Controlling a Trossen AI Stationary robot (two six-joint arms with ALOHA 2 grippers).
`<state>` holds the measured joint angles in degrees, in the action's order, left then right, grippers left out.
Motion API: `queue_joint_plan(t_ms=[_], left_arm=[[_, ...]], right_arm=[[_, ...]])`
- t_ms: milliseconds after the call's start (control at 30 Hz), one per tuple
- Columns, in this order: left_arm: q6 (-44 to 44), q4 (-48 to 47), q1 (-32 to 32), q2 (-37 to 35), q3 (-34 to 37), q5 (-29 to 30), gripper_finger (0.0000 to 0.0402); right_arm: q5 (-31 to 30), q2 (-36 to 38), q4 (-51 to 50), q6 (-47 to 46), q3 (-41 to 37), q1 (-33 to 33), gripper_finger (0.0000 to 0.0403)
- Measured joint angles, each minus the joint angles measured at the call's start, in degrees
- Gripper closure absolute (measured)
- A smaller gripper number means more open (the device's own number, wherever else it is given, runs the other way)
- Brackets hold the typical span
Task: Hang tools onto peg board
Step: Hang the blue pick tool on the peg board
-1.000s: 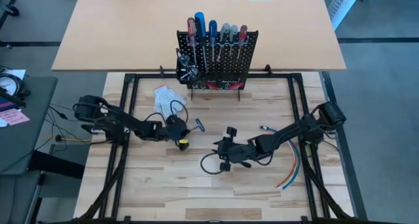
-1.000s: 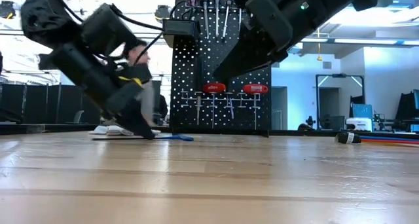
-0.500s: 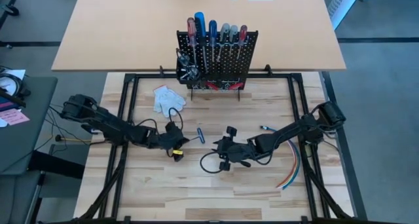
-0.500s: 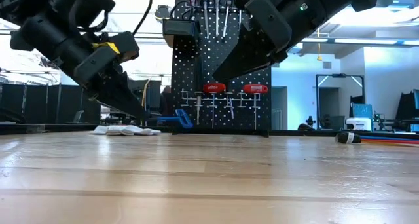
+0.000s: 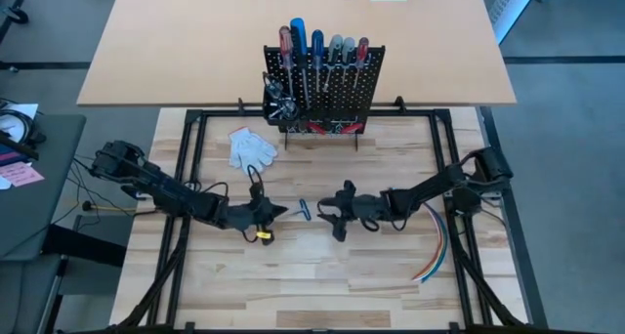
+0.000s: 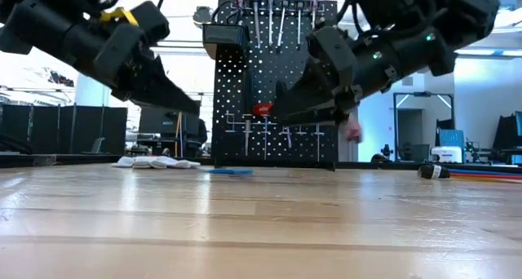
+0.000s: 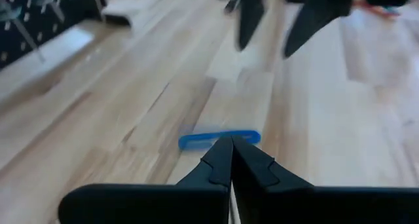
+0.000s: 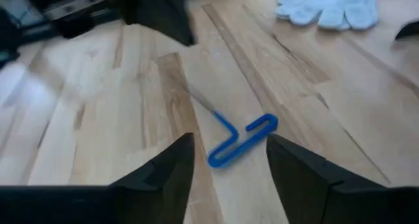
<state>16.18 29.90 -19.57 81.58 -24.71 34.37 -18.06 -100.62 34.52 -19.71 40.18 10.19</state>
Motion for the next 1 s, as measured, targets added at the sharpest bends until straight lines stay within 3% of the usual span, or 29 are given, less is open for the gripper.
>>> queue_joint_plan(t_ms=[167, 367, 533, 767, 833, 1000], left_arm=[[-2.0, 1.7, -0.9, 0.0, 0.0, 0.3, 0.0401], [-2.9, -0.3, -0.9, 0.0, 0.0, -2.1, 0.0398], [-5.3, 0.0, -0.5, 0.8, 0.0, -2.8, 0.0348], [-2.8, 3.2, 5.2, 11.4, -2.0, -7.3, 0.0255], [-3.7, 2.9, 6.8, 14.9, -3.9, -7.8, 0.0247], [-2.6, -2.7, 10.5, 19.9, -8.8, -17.5, 0.0269]], right_arm=[[3.5, 0.0, -0.8, -2.8, -0.2, -2.6, 0.0176], [4.7, 0.0, -0.8, -2.6, -0.2, -2.3, 0.0173], [4.7, 0.0, -0.8, -2.3, -0.2, -1.9, 0.0173], [4.7, 0.0, -0.6, -2.1, -0.2, -2.0, 0.0173], [4.7, 0.0, -0.6, -1.7, -0.2, -2.0, 0.0173], [4.7, 0.0, -0.8, -0.8, -0.2, -1.6, 0.0173]])
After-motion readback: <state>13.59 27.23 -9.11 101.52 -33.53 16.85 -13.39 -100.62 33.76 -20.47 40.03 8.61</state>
